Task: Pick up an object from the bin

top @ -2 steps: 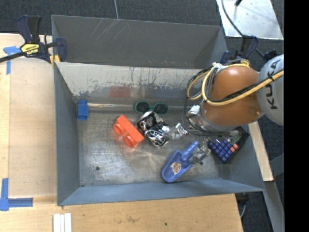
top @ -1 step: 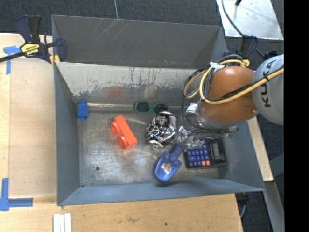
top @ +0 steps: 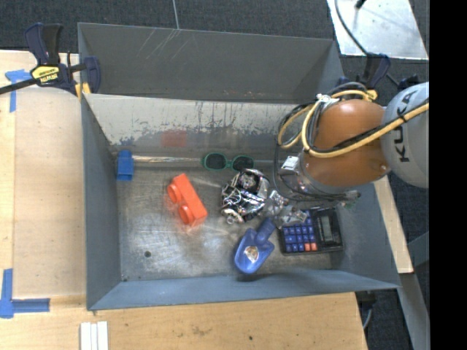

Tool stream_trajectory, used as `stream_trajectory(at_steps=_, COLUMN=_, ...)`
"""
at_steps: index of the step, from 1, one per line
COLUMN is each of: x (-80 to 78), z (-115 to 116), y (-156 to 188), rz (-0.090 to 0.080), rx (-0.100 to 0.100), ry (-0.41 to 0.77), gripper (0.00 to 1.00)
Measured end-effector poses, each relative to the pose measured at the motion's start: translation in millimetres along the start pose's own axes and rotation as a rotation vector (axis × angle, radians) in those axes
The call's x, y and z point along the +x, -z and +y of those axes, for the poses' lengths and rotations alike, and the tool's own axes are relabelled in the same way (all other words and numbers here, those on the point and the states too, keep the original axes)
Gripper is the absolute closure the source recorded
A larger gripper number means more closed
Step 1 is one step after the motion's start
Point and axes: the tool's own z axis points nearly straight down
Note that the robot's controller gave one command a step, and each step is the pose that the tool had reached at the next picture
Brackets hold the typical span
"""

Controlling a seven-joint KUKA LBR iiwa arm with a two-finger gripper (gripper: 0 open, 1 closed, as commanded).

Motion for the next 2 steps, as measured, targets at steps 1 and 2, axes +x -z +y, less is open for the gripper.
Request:
stream_trajectory(at_steps=1, x=1.1, z=3.0, y=2.2, rz=0.002, rx=-0.004, ry=0.000, gripper=1.00)
stream_trajectory(at_steps=2, x=4.1, z=9.6, y=8.9, rz=0.018, rx=-0.027, ry=0.001, gripper=1.00)
